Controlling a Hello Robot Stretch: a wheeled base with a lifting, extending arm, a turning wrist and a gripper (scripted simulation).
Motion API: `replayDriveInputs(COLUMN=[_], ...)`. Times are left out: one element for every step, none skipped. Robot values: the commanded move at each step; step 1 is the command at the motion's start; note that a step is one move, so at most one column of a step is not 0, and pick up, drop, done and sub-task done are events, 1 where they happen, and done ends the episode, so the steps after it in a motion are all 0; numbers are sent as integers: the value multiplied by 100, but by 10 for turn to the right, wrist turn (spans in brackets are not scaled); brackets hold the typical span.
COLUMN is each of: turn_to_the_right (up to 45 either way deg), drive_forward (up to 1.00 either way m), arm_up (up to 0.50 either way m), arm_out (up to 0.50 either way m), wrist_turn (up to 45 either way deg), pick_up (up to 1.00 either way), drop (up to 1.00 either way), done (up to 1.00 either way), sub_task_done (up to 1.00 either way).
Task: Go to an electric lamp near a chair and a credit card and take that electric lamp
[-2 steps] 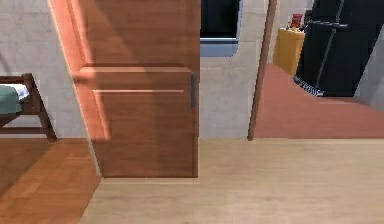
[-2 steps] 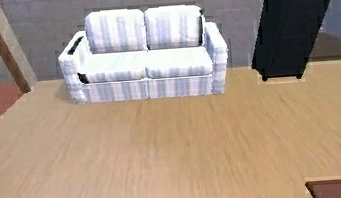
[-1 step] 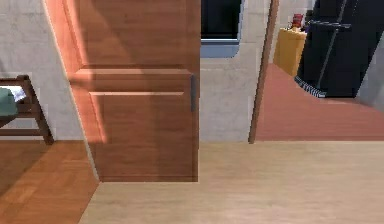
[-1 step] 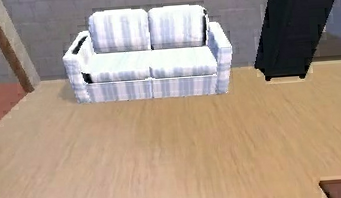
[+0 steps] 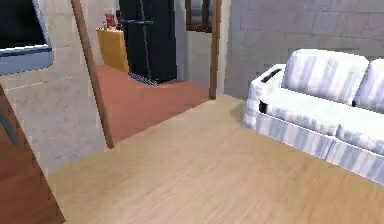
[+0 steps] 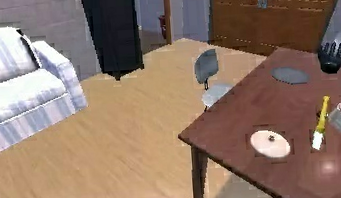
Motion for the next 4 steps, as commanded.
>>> replayDriveInputs(turn_to_the_right=[420, 0, 450, -330], drive_forward=[0, 15, 0, 0], arm_up=[0, 0, 0, 0], arm_out=[0, 0, 0, 0], wrist_turn=[0, 0, 0, 0], pick_up=[0, 0, 0, 0], drop=[0, 0, 0, 0], done=[0, 0, 0, 0], sub_task_done=[0, 0, 0, 0])
